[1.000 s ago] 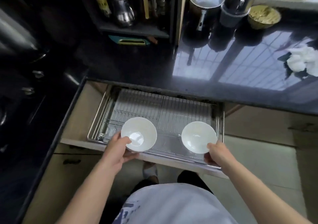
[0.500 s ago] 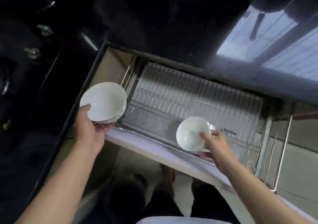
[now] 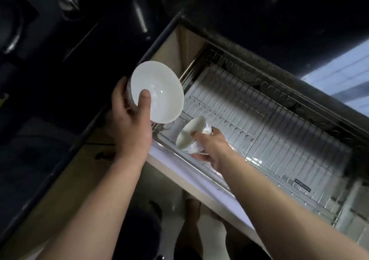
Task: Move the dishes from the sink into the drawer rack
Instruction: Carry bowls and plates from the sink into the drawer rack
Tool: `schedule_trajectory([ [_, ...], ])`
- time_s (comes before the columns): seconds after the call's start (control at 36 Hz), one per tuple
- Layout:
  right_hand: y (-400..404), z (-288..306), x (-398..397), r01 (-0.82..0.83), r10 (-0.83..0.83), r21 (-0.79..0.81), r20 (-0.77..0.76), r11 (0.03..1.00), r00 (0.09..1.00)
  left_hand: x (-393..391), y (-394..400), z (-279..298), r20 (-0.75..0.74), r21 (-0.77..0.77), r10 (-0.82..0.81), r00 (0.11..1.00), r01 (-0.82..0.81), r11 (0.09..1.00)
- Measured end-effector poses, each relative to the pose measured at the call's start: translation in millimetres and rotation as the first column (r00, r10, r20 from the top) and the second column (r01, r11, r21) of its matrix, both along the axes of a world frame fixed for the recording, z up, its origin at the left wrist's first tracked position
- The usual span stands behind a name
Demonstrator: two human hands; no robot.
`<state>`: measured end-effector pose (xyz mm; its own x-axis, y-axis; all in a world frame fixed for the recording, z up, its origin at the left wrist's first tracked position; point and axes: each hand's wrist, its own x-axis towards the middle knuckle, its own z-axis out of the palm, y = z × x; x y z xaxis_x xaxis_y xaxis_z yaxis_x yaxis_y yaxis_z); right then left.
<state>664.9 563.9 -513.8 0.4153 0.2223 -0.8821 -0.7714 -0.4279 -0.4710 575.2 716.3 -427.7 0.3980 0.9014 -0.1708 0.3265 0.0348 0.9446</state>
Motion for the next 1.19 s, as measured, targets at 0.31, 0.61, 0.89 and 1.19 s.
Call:
schedule_trajectory([
  [0.31,59,-12,0,-0.185,0.189,-0.155,0.01,0.97,0.982,-6,-5,8,0.143,-0.09,0.055,0.988,-0.042,0.995],
  [0.61,85,-15,-11,-0.072,0.118,-0.322,0.126,0.944,0.985,-5,-5,5,0.113,0.0,0.005,0.994,-0.005,1.0],
  [0.89,102,-21,-28,0.112,-0.097,-0.292,0.065,0.95,0.993,-3,-5,5,0.088,-0.008,0.016,0.996,-0.015,1.0],
  [1.19,105,-29,-24,0.128,-0.144,-0.162,-0.095,0.979,0.985,-4,-8,9,0.054,-0.004,0.006,0.998,-0.006,1.0],
])
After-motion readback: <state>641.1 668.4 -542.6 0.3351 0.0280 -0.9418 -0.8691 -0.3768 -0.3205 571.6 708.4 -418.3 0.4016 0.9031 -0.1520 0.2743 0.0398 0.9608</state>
